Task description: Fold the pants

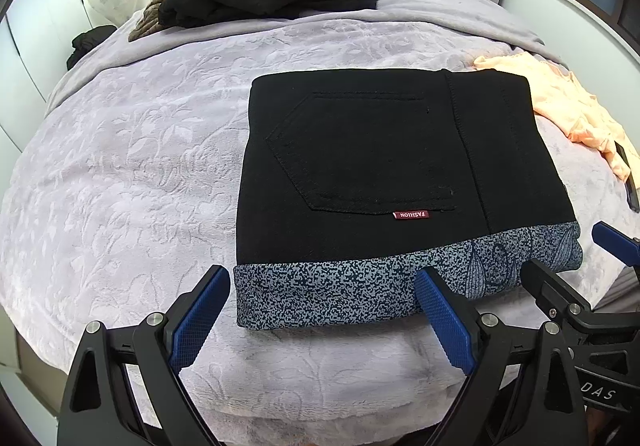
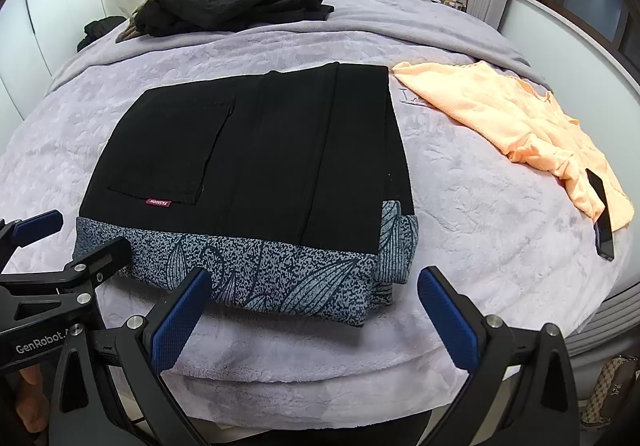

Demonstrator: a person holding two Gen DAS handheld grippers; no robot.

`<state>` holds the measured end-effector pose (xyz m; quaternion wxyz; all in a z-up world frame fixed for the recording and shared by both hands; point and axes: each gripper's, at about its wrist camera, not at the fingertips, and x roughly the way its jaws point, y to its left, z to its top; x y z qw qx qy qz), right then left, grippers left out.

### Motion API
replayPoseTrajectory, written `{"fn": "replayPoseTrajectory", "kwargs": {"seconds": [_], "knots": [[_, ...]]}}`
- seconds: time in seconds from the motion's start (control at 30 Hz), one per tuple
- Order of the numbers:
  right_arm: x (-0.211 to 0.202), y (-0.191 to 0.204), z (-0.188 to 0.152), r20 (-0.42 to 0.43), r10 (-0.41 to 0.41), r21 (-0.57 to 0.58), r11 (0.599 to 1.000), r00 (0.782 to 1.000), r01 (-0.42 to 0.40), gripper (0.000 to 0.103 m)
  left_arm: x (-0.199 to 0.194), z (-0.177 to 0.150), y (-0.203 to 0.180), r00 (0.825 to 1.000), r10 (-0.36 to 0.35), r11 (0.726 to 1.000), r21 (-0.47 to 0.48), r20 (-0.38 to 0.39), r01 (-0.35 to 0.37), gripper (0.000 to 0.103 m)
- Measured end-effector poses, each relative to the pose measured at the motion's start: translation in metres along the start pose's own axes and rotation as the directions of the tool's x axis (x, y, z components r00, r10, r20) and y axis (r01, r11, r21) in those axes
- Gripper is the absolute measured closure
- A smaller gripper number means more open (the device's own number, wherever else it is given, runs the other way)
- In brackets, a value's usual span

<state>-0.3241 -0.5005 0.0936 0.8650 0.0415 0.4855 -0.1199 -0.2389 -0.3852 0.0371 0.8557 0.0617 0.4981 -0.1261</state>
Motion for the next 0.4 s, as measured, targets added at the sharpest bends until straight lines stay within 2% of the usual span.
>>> {"fn": "replayPoseTrajectory", "kwargs": {"seconds": [0.1,0.17,0.3,0.4], "knots": [[-0.002,-0.002,0.001,0.008,0.002,-0.002,1.000,1.000,-0.002,0.000,-0.002,0.001,-0.001,1.000,0.007,1.000,0.001,0.010,-0.007,0.007],[-0.003,-0.005,0.001,0.014,0.003,0.003,1.000,1.000,-0.003,0.000,-0.003,0.001,-0.003,0.999,0.045,0.999,0.010,0.024,-0.046,0.001],[-0.005,-0.014,0.002,0.030,0.009,0.016,1.000,1.000,-0.010,0.000,-0.006,0.002,-0.008,1.000,0.021,1.000,0.011,0.023,-0.021,0.001],[-0.011,-0.036,0.005,0.064,-0.003,0.028,1.000,0.998,0.001,0.000,-0.011,0.009,-0.018,1.000,0.010,1.000,0.022,0.026,-0.011,0.001]]}}
